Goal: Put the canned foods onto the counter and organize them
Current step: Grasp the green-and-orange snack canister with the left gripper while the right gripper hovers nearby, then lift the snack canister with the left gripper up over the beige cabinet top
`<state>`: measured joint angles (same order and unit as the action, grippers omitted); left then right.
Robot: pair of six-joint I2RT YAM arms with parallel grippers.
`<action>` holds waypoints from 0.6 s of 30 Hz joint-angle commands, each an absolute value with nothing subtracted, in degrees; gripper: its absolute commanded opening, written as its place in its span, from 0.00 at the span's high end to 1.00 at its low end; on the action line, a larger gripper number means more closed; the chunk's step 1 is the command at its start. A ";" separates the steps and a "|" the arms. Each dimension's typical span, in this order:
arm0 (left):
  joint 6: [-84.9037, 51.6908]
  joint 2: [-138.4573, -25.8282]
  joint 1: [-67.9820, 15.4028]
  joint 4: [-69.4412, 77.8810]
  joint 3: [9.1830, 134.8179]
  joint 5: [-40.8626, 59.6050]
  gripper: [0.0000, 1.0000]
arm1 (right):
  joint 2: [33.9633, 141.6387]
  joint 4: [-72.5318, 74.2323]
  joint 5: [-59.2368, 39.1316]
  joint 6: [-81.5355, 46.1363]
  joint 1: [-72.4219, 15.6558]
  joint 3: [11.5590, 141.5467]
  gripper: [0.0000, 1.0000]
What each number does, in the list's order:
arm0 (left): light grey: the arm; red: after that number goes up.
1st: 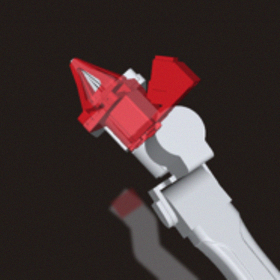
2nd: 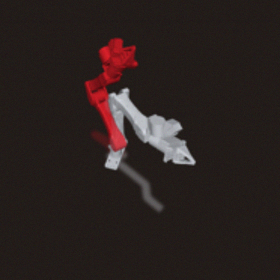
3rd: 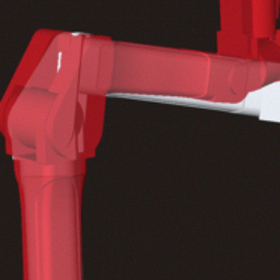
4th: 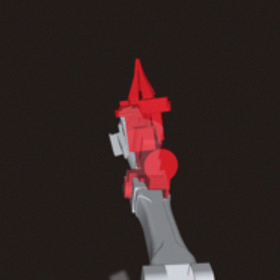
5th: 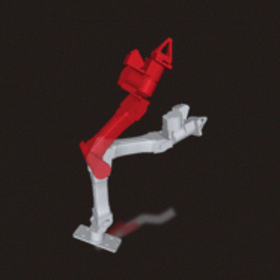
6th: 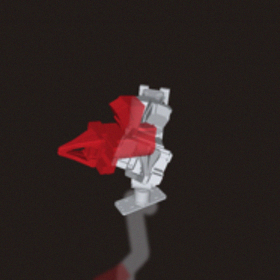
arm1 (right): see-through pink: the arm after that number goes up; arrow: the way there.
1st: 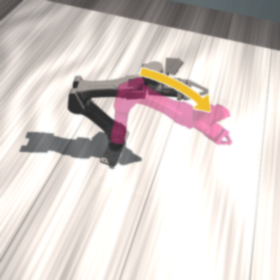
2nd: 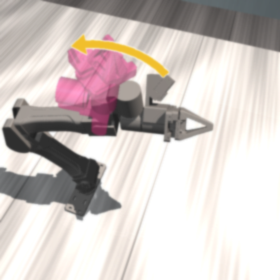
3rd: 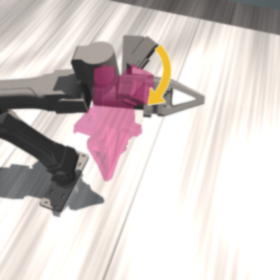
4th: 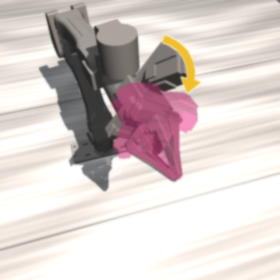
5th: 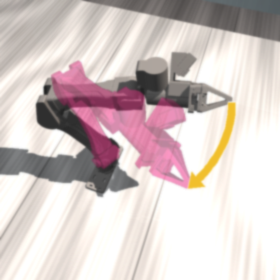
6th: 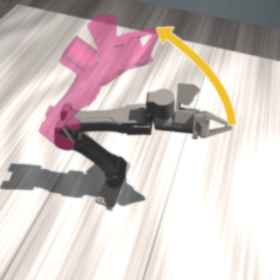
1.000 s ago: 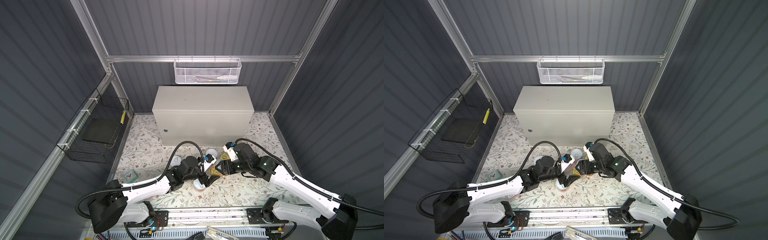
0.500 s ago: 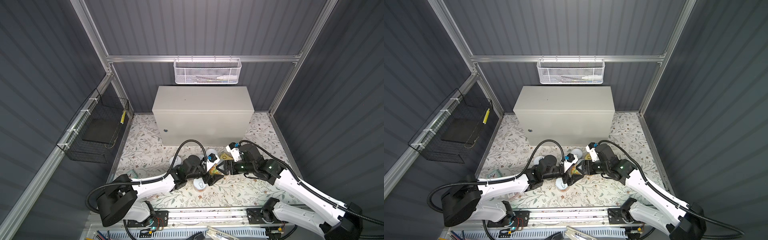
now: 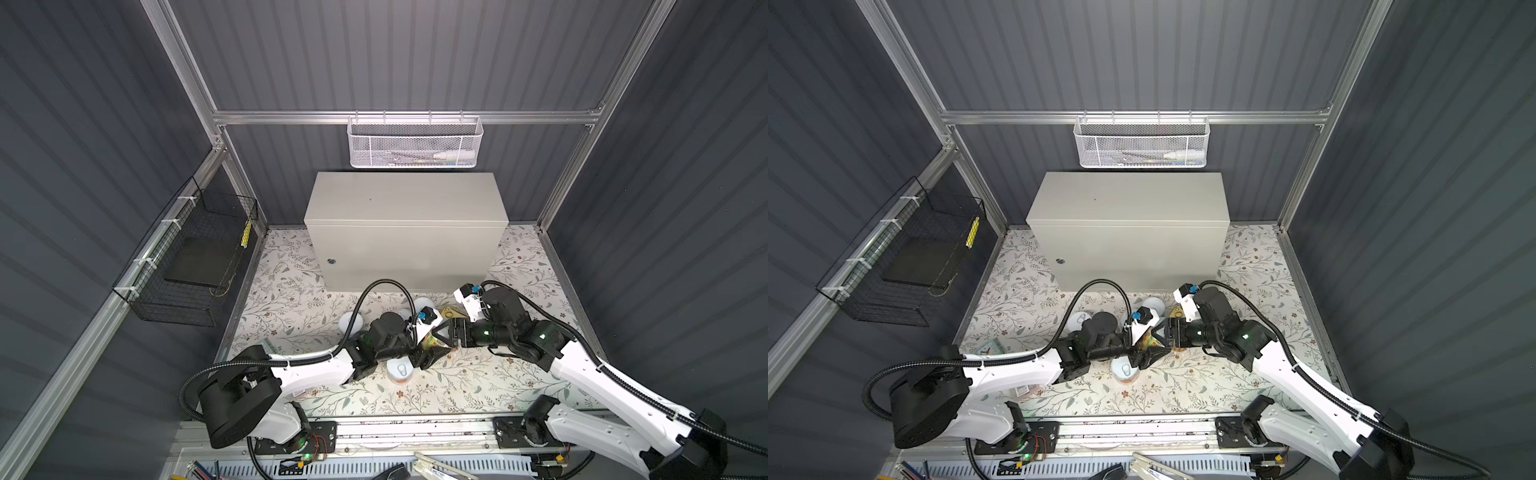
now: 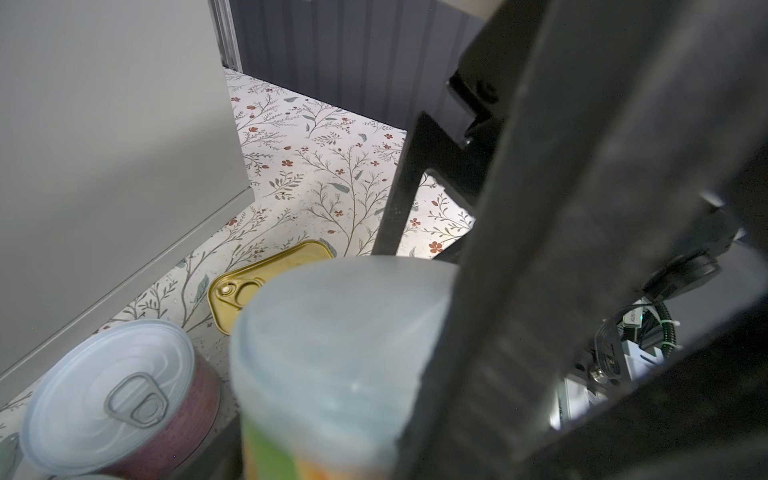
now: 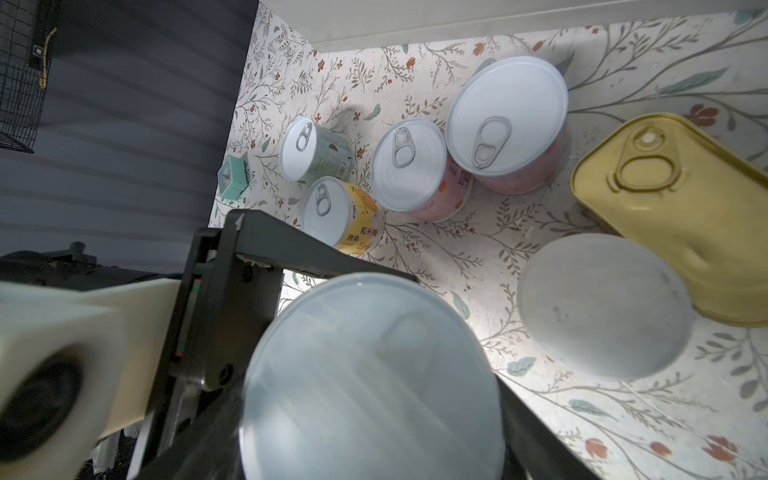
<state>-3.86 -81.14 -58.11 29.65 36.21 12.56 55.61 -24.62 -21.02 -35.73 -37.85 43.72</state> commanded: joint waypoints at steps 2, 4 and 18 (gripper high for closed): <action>-5.84 -81.10 -57.77 30.91 37.44 8.06 0.41 | 54.17 -19.22 -23.93 -36.56 -38.02 44.12 0.45; -6.72 -80.32 -57.74 31.20 37.27 6.68 0.44 | 54.06 -19.51 -23.69 -36.69 -38.02 44.17 0.43; -9.38 -73.68 -57.77 24.63 39.66 0.74 0.53 | 50.34 -21.24 -15.53 -37.53 -37.97 41.42 0.09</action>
